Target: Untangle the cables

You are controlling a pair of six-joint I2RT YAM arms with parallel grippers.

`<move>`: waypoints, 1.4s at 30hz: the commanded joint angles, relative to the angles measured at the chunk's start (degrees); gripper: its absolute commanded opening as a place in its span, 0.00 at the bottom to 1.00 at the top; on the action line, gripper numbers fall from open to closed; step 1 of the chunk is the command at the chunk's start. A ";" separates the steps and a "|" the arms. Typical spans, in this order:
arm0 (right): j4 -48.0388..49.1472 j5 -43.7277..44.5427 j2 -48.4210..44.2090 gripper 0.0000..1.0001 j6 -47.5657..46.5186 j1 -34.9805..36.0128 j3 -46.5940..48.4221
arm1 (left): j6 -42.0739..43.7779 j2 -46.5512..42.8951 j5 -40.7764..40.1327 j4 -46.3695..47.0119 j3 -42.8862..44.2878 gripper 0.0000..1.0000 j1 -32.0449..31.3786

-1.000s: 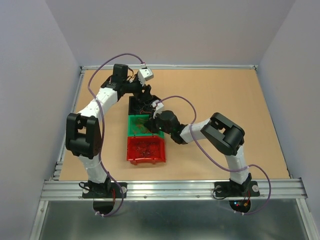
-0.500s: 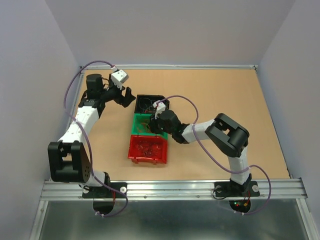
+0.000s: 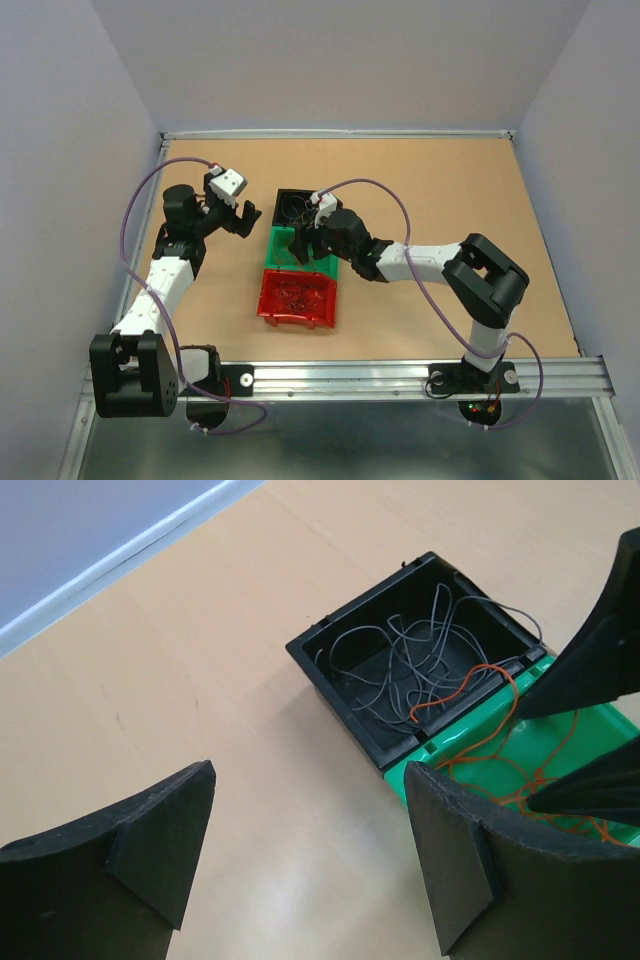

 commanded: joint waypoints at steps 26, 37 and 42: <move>-9.61 24.37 -80.53 1.00 7.02 -0.17 -51.36 | -14.87 -42.37 -16.63 11.50 -24.50 0.96 8.31; -11.63 25.24 -90.16 1.00 7.72 -0.17 -54.37 | -13.47 -59.44 -12.25 12.64 -33.29 0.99 8.31; -11.55 25.42 -86.90 1.00 7.90 -0.17 -53.31 | -12.24 -57.78 -10.06 12.73 -33.12 0.99 8.31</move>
